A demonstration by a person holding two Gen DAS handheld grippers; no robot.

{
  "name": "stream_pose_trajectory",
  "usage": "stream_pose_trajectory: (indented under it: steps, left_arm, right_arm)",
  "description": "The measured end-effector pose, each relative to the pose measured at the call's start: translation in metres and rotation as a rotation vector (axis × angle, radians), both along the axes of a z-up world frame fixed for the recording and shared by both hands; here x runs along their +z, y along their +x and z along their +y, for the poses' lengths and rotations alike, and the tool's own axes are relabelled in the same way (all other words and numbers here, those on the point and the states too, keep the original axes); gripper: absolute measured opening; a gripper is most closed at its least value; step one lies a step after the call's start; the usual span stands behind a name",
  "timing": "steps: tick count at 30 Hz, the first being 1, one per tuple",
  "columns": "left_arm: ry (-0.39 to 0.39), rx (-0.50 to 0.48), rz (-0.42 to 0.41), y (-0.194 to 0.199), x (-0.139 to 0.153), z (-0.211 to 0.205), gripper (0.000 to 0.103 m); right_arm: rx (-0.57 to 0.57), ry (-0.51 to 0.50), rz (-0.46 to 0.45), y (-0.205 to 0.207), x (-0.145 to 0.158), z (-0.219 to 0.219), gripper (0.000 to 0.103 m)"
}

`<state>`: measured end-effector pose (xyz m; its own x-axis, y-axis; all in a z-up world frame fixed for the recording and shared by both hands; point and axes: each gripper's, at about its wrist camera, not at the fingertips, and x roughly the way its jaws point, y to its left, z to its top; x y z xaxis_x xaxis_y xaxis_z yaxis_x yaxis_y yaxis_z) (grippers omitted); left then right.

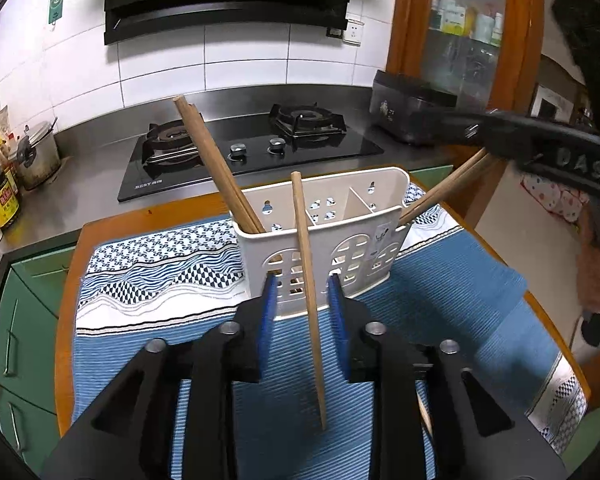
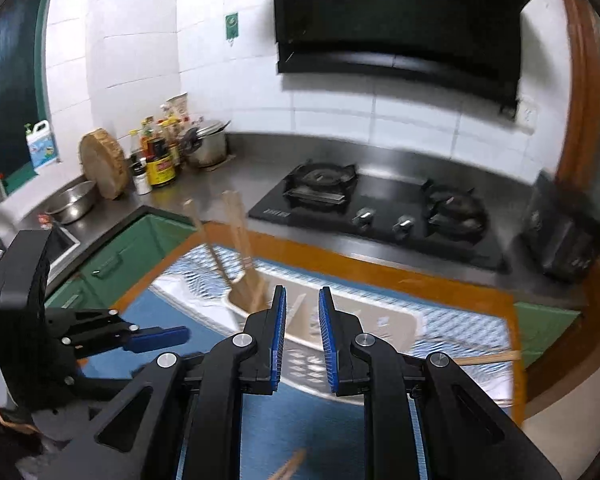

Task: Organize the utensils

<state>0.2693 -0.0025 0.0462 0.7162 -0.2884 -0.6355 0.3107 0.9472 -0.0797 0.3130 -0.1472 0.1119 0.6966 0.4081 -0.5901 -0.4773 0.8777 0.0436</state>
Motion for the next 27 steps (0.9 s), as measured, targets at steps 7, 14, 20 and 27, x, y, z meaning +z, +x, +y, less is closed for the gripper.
stream_pose_trajectory:
  steps: [7, 14, 20, 27]
  left_arm:
    - [-0.006, 0.022, -0.008, -0.005, 0.001, 0.017, 0.039]
    - [-0.012, 0.041, -0.022, -0.011, 0.004, 0.031, 0.04]
    - [-0.017, 0.044, -0.026, -0.013, 0.003, 0.039, 0.051]
    - [-0.012, 0.045, -0.029, -0.015, 0.001, 0.04, 0.057]
  right_arm:
    - [0.025, 0.054, 0.142, 0.03, -0.029, 0.029, 0.017]
    - [0.01, 0.111, 0.229, 0.052, -0.042, 0.04, 0.017]
    - [-0.007, 0.101, 0.26, 0.061, -0.054, 0.052, 0.009]
    - [0.012, 0.127, 0.206, 0.043, -0.025, 0.043, 0.007]
